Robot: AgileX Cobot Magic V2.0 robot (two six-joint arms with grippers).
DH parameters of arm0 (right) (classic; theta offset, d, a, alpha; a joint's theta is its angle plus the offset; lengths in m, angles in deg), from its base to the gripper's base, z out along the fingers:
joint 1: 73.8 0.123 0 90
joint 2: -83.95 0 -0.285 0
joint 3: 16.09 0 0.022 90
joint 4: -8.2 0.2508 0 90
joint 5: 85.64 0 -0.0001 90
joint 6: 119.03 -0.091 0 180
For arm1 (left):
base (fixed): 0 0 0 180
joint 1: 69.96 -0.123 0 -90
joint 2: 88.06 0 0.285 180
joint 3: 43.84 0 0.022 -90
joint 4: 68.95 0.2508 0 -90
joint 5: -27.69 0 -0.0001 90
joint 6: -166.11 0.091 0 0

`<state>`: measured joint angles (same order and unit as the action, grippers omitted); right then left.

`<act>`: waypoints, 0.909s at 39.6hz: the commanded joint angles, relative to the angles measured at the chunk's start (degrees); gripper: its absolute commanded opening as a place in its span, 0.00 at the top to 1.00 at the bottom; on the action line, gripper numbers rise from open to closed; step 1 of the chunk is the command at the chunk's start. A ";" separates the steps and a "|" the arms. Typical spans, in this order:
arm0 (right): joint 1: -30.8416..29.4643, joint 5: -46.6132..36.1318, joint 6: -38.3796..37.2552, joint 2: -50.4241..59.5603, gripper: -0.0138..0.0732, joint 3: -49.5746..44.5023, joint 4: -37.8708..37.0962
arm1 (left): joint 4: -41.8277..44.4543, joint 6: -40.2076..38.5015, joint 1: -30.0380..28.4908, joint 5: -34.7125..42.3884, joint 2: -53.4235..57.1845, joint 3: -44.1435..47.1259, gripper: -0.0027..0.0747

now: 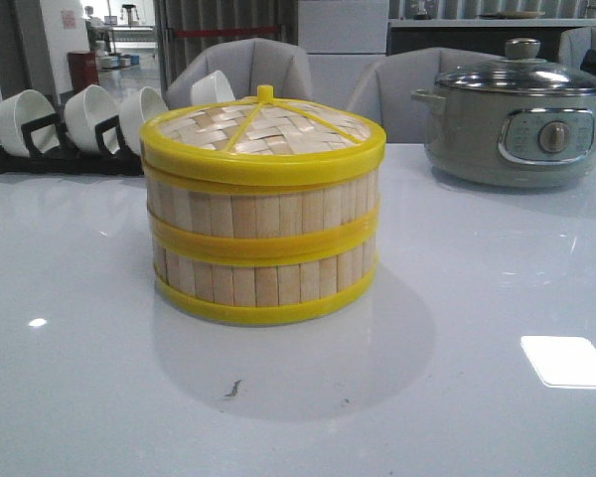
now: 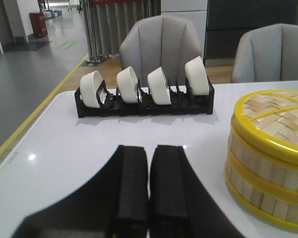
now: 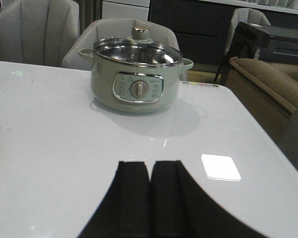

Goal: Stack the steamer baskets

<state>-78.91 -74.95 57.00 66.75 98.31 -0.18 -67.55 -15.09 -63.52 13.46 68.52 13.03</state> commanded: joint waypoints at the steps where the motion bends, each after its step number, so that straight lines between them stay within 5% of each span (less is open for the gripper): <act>1: -0.30 -5.31 0.13 -0.53 0.74 1.63 -0.41 | -2.13 0.14 -0.13 10.04 3.18 3.86 0.84; 19: -0.30 -5.06 0.13 -0.53 0.74 1.63 -0.41 | -2.70 0.14 0.09 15.55 16.73 20.87 0.84; 36: -0.30 -4.63 0.13 -0.53 0.74 1.63 -0.41 | -2.30 0.14 0.09 15.23 16.61 20.76 0.84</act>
<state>-78.91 -74.95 57.00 66.75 98.31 -0.18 -69.69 -14.98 -63.52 22.79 84.43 33.77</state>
